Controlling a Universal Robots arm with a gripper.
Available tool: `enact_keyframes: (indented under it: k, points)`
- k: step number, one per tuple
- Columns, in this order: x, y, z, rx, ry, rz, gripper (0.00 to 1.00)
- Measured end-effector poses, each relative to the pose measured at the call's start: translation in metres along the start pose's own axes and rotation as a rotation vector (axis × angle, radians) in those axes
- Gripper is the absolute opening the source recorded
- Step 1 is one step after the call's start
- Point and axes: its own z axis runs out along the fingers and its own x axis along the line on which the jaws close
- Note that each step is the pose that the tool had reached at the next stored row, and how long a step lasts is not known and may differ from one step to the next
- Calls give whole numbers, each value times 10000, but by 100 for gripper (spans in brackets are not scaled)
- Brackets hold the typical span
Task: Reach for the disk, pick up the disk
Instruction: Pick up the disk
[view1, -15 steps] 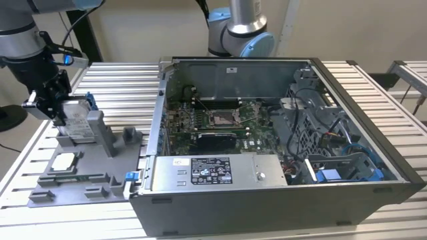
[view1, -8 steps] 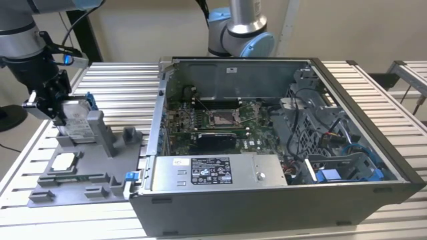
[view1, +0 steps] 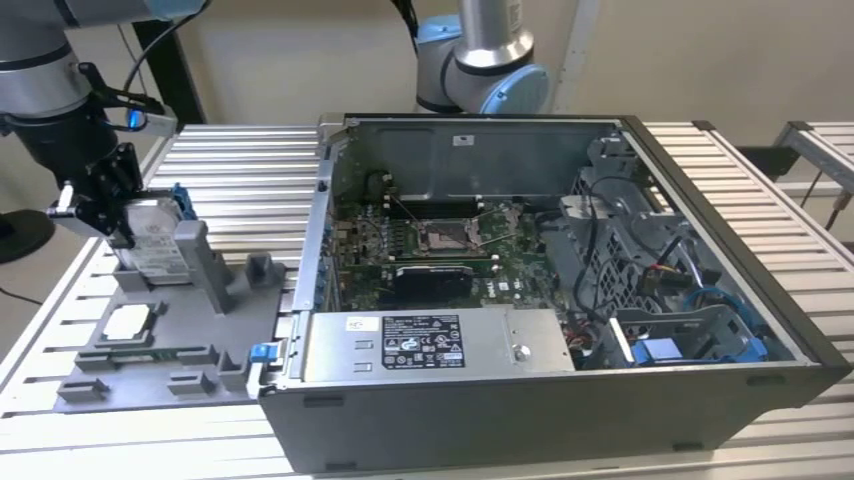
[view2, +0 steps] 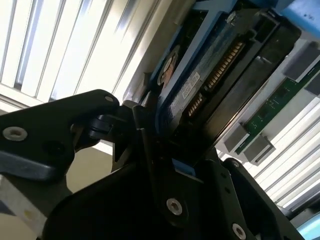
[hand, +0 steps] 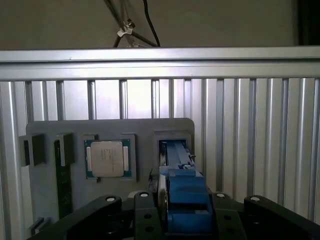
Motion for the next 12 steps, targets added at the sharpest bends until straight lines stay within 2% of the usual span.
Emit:
enact_keyframes:
  k: [12]
  points:
    - [0,0,3,0,0,0,0]
